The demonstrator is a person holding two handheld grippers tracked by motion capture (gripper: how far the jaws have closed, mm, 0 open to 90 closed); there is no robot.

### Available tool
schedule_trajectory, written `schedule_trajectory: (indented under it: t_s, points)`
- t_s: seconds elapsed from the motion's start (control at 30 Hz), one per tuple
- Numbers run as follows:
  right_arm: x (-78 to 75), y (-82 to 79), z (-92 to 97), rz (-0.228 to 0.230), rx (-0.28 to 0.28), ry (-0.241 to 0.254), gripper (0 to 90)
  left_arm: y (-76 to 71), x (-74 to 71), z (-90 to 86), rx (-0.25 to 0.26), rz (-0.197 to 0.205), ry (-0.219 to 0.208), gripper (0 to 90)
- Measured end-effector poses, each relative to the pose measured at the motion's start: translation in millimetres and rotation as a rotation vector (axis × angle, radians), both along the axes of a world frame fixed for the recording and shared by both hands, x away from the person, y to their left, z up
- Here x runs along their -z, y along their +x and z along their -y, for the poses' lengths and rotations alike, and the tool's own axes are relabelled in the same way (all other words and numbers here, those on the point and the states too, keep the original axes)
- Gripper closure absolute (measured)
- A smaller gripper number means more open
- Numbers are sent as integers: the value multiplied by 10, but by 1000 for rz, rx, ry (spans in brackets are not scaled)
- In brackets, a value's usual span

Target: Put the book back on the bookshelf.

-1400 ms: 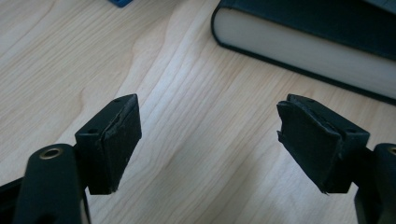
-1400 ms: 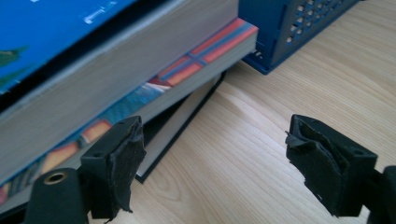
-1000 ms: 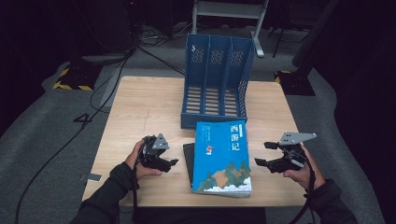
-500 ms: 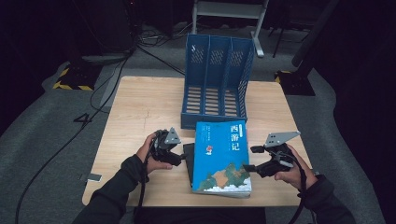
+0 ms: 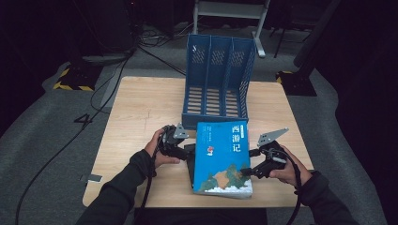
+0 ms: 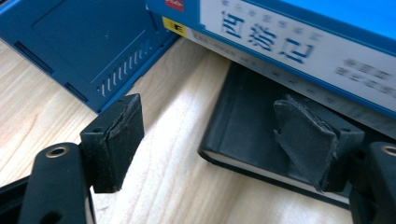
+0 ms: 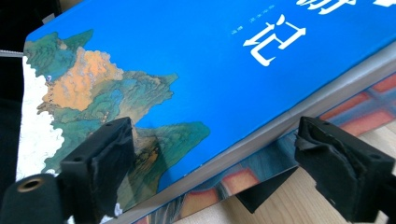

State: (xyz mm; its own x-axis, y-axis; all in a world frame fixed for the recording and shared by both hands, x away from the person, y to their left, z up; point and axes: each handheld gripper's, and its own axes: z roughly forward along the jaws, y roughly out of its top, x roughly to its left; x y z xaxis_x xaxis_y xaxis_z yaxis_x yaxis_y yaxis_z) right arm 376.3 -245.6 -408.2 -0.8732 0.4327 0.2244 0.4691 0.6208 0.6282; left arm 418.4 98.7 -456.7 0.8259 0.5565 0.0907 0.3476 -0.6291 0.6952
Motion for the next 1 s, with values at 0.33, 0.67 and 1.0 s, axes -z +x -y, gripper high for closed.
schedule_trajectory:
  t_s: [0.33,0.67,1.0]
  points:
    - [-23,9,-10,38,-19,13,131,106,-3,74,-26,8,-11,246]
    - [-60,149,-91,61,-20,80,207,169,-6,49,-45,5,-37,284]
    - [15,430,-163,-12,-12,197,557,243,20,63,-52,5,-43,287]
